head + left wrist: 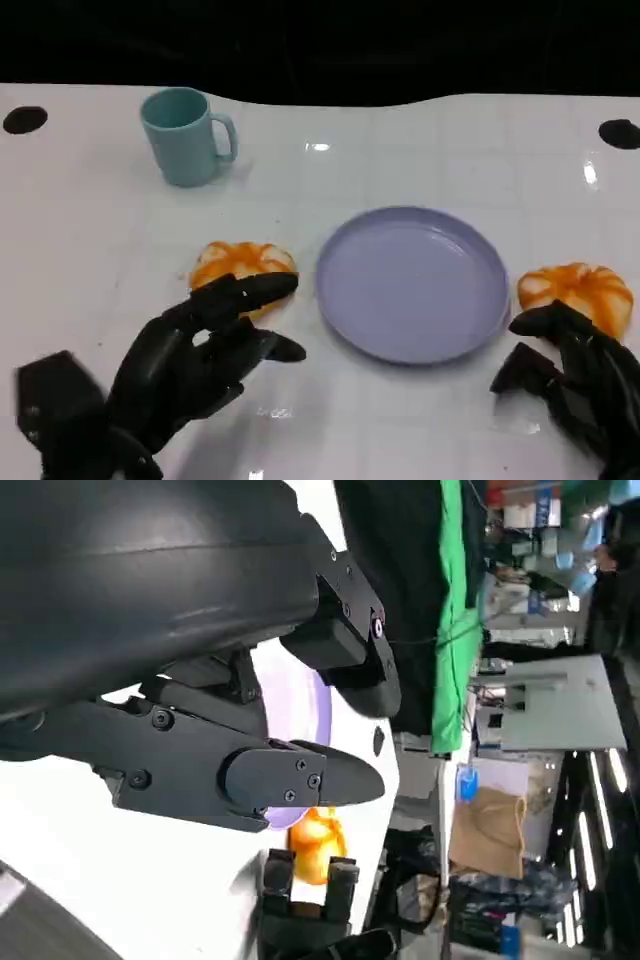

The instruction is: Grasp the bread from the table and place it into the plate.

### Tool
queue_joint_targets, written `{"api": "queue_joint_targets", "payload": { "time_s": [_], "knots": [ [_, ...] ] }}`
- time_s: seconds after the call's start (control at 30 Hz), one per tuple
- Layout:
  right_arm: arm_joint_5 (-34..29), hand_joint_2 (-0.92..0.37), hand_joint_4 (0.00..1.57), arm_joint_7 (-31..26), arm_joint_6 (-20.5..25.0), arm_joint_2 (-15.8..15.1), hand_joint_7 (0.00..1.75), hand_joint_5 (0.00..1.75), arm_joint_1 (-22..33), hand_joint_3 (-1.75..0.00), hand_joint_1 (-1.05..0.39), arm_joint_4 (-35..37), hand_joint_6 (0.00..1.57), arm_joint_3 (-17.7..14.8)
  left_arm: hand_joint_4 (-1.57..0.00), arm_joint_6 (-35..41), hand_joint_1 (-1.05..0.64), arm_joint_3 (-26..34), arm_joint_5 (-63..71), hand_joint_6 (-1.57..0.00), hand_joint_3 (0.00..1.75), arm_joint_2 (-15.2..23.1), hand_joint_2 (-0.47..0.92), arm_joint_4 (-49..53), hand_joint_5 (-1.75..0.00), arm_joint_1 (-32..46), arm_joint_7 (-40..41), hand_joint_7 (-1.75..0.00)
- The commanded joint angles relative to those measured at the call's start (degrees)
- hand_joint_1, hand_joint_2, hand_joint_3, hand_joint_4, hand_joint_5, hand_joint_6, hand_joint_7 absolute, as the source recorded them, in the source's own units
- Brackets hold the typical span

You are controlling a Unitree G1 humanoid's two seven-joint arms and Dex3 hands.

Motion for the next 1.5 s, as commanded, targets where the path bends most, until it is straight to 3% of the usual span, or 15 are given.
{"api": "queue_joint_targets", "payload": {
  "time_s": [0.03, 0.13, 0.33, 0.5, 0.53, 0.63, 0.73, 0.93, 1.17, 1.5],
  "knots": [
    [-0.65, -0.92, 0.67, -0.51, -1.13, -0.68, 1.17, 1.57, -0.14, -0.21, -0.56, 1.44, 0.66, -0.27, -0.36, -7.06, -0.57, -2.03, 14.29, -0.52, 0.11, 5.68, 0.92, -3.36, -0.58, -2.51, 7.74, -0.03],
    [-0.59, -0.92, 0.66, -0.24, -1.42, -0.71, 1.16, 1.57, -0.28, -0.21, -0.56, 1.78, 0.66, -0.32, -0.33, -8.17, -0.57, -2.97, 17.48, -0.50, 0.10, 6.78, 0.92, -3.62, -0.54, -2.88, 10.40, -0.01],
    [-1.12, -0.92, 0.66, -0.09, -1.29, -1.19, 1.16, 1.57, -0.28, -0.22, -0.57, 1.92, 0.64, -0.24, -0.24, -10.30, -0.57, -5.14, 33.02, -0.44, 0.04, 13.08, 0.92, -5.51, -0.48, -6.21, 17.61, 0.00],
    [-1.10, -0.92, 0.66, -0.05, -1.25, -1.19, 1.16, 1.57, -0.31, -0.22, -0.57, 1.97, 0.64, -0.29, -0.23, -9.84, -0.58, -6.26, 34.34, -0.44, 0.05, 14.17, 0.92, -5.66, -0.47, -6.40, 19.48, 0.00],
    [-1.23, -0.92, 0.66, -0.21, -1.63, -1.14, 1.16, 1.57, -0.29, -0.22, -0.57, 2.01, 0.64, -0.29, -0.23, -6.27, -0.58, -7.60, 41.53, -0.44, 0.05, 15.82, 0.92, -7.58, -0.47, -7.81, 19.54, 0.00],
    [-1.33, -0.92, 0.66, -0.41, -2.24, -0.99, 1.17, 1.58, -0.31, -0.22, -0.56, 2.11, 0.66, -0.34, -0.26, 0.93, -0.58, -10.41, 54.64, -0.40, 0.01, 18.24, 0.90, -11.00, -0.24, -10.39, 19.28, 0.00],
    [-1.17, -0.92, 0.66, -0.43, -2.26, -0.91, 1.17, 1.58, -0.39, -0.22, -0.57, 2.25, 0.66, -0.42, -0.18, 5.83, -0.59, -12.91, 59.80, -0.29, 0.00, 18.26, 0.91, -11.69, -0.15, -12.13, 17.85, 0.00],
    [-1.23, -0.92, 0.66, -0.22, -1.52, -1.19, 1.17, 1.58, -0.27, -0.21, -0.58, 2.07, 0.65, -0.21, -0.13, 11.06, -0.59, -16.20, 63.26, -0.24, 0.00, 18.64, 0.90, -11.41, -0.10, -14.25, 16.76, 0.00],
    [-1.18, -0.92, 0.66, -1.08, 0.08, -1.09, 1.16, 1.57, 0.24, -0.20, -0.57, 0.42, 0.64, 0.05, -0.08, 19.26, -0.55, -21.88, 67.64, -0.19, 0.00, 16.04, 0.88, -1.78, -0.06, -21.64, 14.57, 0.00],
    [-1.75, -0.92, 0.66, -1.33, -0.62, -1.05, 1.16, 1.57, 0.58, -0.23, -0.56, 0.15, 0.64, 0.25, -0.11, 20.50, -0.56, -25.84, 64.58, -0.19, 0.00, 15.31, 0.88, 11.38, -0.07, -29.23, 15.36, -0.01]
  ]
}}
